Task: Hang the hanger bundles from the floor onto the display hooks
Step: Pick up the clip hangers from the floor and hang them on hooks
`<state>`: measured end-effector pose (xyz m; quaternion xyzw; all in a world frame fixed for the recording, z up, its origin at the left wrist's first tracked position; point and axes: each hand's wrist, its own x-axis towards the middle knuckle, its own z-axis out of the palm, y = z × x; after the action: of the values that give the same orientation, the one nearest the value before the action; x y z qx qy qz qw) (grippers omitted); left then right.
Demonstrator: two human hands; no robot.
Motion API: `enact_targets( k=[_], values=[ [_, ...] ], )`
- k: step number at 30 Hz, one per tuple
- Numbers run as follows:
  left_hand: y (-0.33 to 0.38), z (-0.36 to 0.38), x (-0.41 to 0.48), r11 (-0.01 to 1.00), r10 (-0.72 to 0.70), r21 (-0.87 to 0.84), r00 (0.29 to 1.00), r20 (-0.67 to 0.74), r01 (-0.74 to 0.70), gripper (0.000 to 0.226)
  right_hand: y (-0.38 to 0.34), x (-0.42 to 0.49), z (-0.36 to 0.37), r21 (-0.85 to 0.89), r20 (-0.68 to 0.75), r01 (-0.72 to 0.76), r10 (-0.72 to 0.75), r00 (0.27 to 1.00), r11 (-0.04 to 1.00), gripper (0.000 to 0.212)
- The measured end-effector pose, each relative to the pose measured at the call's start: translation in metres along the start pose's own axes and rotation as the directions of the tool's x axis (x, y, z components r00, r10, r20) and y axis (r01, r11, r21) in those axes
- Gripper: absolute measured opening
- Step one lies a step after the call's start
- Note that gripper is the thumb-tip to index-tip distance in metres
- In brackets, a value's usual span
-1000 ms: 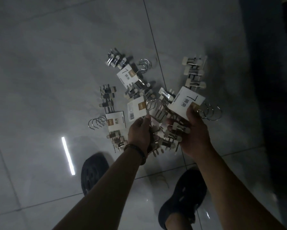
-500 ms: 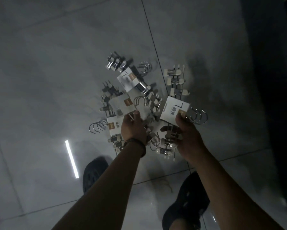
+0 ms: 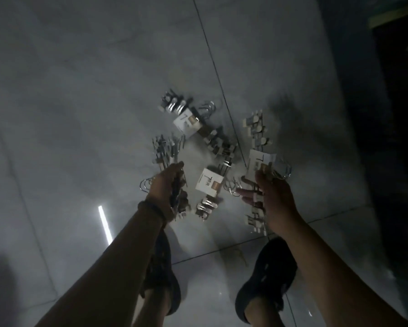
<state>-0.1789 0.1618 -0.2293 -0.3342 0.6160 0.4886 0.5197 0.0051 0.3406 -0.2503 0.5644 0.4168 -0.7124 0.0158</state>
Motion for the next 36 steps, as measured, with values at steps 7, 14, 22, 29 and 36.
enact_targets(
  k=[7, 14, 22, 29, 36],
  values=[
    [0.039, 0.028, -0.141, 0.961, -0.193, 0.260, 0.894, 0.405, 0.090, 0.046, -0.105, -0.106, -0.006, -0.257, 0.075, 0.096, -0.079, 0.994, 0.962, 0.019],
    [0.092, 0.085, -0.342, 0.829, -0.087, 0.540, 0.921, 0.380, -0.145, 0.034, -0.236, -0.282, -0.043, -0.236, -0.031, 0.199, -0.212, 0.977, 0.951, 0.013],
    [0.152, 0.130, -0.554, 0.808, 0.092, 0.447, 0.832, 0.548, -0.384, 0.028, -0.377, -0.498, -0.080, -0.200, -0.232, 0.298, -0.340, 0.911, 0.933, 0.033],
    [0.180, 0.176, -0.678, 0.268, 0.044, 0.691, 0.725, 0.687, -0.671, 0.026, -0.427, -0.676, -0.123, -0.098, -0.549, 0.449, -0.425, 0.720, 0.888, 0.013],
    [0.171, 0.247, -0.775, -0.005, 0.276, 0.424, 0.406, 0.871, -0.906, 0.019, -0.413, -0.787, -0.181, -0.407, -0.593, 0.365, -0.546, 0.591, 0.837, 0.020]
  ],
)
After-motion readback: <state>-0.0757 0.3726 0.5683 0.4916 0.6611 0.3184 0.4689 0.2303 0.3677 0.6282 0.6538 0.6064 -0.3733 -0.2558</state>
